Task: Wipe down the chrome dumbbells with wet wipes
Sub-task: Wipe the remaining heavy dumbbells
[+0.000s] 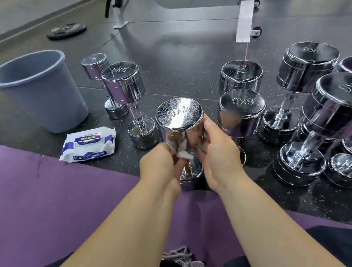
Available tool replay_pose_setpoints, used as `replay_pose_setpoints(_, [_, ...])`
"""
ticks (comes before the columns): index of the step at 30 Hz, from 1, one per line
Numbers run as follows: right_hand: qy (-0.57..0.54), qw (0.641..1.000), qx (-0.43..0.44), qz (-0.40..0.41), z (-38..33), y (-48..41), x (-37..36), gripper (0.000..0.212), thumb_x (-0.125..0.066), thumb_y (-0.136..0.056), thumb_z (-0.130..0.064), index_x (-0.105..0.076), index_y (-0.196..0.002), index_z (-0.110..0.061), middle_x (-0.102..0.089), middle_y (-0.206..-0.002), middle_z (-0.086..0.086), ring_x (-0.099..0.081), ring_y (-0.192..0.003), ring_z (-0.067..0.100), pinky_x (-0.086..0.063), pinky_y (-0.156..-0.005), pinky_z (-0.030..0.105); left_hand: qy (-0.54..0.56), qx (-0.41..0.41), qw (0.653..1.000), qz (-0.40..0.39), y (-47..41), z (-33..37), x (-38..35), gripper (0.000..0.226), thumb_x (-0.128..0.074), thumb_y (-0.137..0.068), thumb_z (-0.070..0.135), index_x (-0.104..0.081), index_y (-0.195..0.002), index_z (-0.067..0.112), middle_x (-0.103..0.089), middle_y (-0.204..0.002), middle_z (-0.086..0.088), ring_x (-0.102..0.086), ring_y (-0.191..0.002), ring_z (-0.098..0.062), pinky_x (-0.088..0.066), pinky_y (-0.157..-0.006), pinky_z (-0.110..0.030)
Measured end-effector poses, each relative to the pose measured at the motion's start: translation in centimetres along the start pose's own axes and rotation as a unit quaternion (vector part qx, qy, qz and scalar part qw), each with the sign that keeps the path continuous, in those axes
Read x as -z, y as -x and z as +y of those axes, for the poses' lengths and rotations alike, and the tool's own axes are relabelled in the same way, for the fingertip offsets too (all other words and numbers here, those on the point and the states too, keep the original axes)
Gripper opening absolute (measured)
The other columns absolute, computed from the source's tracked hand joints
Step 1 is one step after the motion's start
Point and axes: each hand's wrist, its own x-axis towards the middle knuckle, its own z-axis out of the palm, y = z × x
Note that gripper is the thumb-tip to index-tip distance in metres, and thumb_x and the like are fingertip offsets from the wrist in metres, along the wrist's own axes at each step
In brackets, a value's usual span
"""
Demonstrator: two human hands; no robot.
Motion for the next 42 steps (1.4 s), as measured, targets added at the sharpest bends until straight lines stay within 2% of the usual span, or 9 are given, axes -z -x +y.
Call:
replay_pose_setpoints(5, [0.006, 1.000, 0.014, 0.012, -0.1, -0.3, 0.1, 0.033, -0.049, -0.101, -0.022, -0.063, -0.130, -0.012, -0.069, -0.121, -0.002, -0.064, -0.114, 0.012, -0.047, -0.105, 0.037, -0.022, 0.052, 0.998, -0.025, -2.0, 1.6, 0.1, 0.038, -0.034, -0.086, 0.005, -0.054, -0.056, 0.017, -0.060, -0.062, -0.002, -0.054, -0.048, -0.015, -0.046, -0.044, -0.017])
replay_pose_setpoints(10, [0.017, 1.000, -0.001, 0.022, 0.3, -0.3, -0.3, 0.038, -0.054, -0.096, -0.032, -0.064, -0.128, -0.014, -0.069, -0.123, 0.002, -0.064, -0.116, 0.019, -0.047, -0.105, 0.041, -0.156, 0.118, 0.978, -0.077, -0.8, 0.9, 1.1, 0.033, -0.034, -0.096, 0.010, -0.062, -0.078, 0.009, -0.063, -0.072, -0.009, -0.055, -0.056, -0.019, -0.049, -0.044, -0.021])
replay_pose_setpoints(15, [0.020, 1.000, -0.005, 0.019, 0.2, 0.2, -0.4, 0.040, -0.050, -0.099, -0.029, -0.058, -0.135, -0.014, -0.062, -0.134, 0.004, -0.055, -0.127, 0.020, -0.045, -0.108, 0.044, -0.057, 0.058, 0.996, -0.023, -3.3, 2.2, 0.1, 0.033, -0.034, -0.092, -0.001, -0.056, -0.069, 0.010, -0.053, -0.066, -0.008, -0.050, -0.055, -0.019, -0.043, -0.042, -0.018])
replay_pose_setpoints(20, [0.021, 1.000, 0.002, 0.008, -0.2, 0.2, -0.3, 0.035, -0.048, -0.101, -0.028, -0.063, -0.129, -0.014, -0.066, -0.128, 0.001, -0.059, -0.121, 0.014, -0.044, -0.108, 0.039, -0.236, -0.018, 0.966, -0.101, -6.6, 5.4, 0.0, 0.023, -0.048, -0.090, 0.004, -0.059, -0.072, 0.013, -0.055, -0.067, -0.006, -0.051, -0.062, -0.021, -0.044, -0.062, -0.030])
replay_pose_setpoints(24, [0.027, 0.999, 0.006, -0.027, -0.3, -0.2, -0.3, 0.033, -0.041, -0.104, -0.022, -0.072, -0.095, -0.018, -0.075, -0.091, -0.010, -0.067, -0.084, -0.001, -0.050, -0.085, 0.026, -0.256, 0.000, 0.942, -0.216, -7.4, 7.4, -1.7, 0.030, -0.043, -0.095, 0.013, -0.065, -0.075, 0.010, -0.065, -0.068, -0.003, -0.062, -0.060, -0.017, -0.051, -0.062, -0.021])
replay_pose_setpoints(28, [0.020, 0.999, 0.003, -0.040, -0.4, -0.6, -0.3, 0.036, -0.036, -0.105, -0.024, -0.071, -0.097, -0.018, -0.075, -0.092, -0.010, -0.068, -0.085, -0.001, -0.051, -0.074, 0.019, -0.282, 0.002, 0.921, -0.269, -7.6, 7.8, -3.1, 0.036, -0.043, -0.094, 0.016, -0.069, -0.069, 0.014, -0.067, -0.065, 0.000, -0.061, -0.055, -0.013, -0.050, -0.058, -0.019])
replay_pose_setpoints(31, [0.016, 0.999, 0.007, -0.036, -0.6, -0.4, -0.5, 0.035, -0.037, -0.105, -0.025, -0.070, -0.099, -0.017, -0.074, -0.091, -0.010, -0.067, -0.085, 0.001, -0.051, -0.073, 0.018, -0.290, 0.017, 0.923, -0.253, -7.7, 7.6, -1.5, 0.026, -0.042, -0.097, 0.017, -0.063, -0.083, 0.010, -0.065, -0.073, -0.005, -0.060, -0.066, -0.019, -0.049, -0.064, -0.023])
replay_pose_setpoints(35, [0.003, 0.999, -0.004, -0.034, -0.5, 0.1, -0.7, 0.036, -0.036, -0.106, -0.029, -0.069, -0.111, -0.014, -0.074, -0.105, -0.005, -0.067, -0.097, 0.004, -0.049, -0.093, 0.027, -0.300, 0.010, 0.918, -0.258, -7.5, 6.9, 0.5, 0.039, -0.037, -0.100, 0.020, -0.064, -0.118, -0.002, -0.065, -0.115, -0.021, -0.056, -0.100, -0.027, -0.042, -0.100, -0.044])
replay_pose_setpoints(42, [-0.010, 1.000, -0.018, -0.005, -0.7, 0.4, -0.9, 0.034, -0.041, -0.105, -0.031, -0.070, -0.091, -0.020, -0.073, -0.083, -0.012, -0.067, -0.077, -0.001, -0.050, -0.082, 0.024, -0.104, -0.017, 0.993, -0.055, -5.4, 2.9, -0.1, 0.011, -0.057, -0.087, 0.019, -0.068, -0.086, 0.015, -0.064, -0.081, -0.006, -0.057, -0.074, -0.020, -0.049, -0.058, -0.025])
